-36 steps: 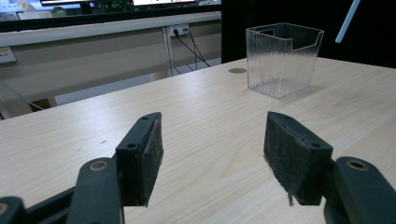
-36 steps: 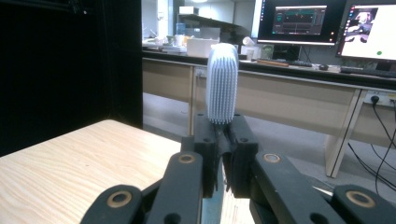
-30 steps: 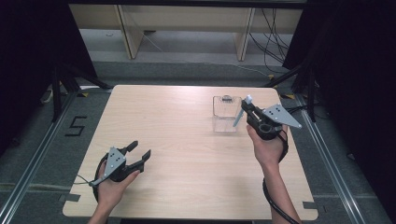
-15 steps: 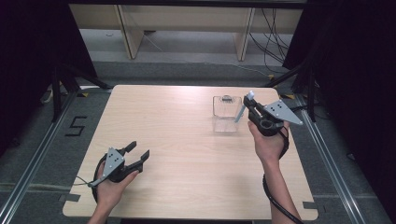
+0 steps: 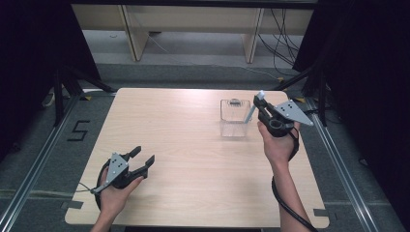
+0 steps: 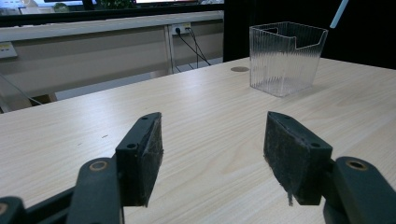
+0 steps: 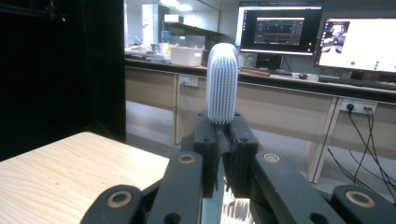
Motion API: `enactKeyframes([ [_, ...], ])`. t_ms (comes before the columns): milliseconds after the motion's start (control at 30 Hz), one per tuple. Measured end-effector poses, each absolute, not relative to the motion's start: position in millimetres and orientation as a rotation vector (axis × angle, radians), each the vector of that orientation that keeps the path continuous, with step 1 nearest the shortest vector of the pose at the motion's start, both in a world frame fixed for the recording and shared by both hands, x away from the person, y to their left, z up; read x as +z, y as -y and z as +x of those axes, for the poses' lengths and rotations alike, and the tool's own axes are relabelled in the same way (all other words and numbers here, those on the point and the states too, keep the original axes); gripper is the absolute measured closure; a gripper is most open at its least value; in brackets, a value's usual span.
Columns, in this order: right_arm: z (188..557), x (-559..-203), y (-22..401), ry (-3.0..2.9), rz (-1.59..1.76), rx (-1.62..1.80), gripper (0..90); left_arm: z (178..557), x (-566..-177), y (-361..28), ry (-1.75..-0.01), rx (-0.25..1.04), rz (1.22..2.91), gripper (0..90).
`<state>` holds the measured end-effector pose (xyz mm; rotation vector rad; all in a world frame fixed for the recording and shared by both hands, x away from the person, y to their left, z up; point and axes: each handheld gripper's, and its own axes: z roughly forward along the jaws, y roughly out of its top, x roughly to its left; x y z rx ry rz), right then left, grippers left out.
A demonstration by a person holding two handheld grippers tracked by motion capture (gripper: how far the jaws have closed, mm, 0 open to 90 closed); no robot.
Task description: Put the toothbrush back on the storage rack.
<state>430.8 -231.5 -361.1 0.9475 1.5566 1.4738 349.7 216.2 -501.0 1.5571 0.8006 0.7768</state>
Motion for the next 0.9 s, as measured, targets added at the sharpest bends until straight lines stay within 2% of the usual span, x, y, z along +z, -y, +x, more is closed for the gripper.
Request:
enactKeyframes([
  [900,447,-356,232,-1.527,0.953,1.442,85.2,348,-501,-216,-0.821,0.778,1.572,36.8],
])
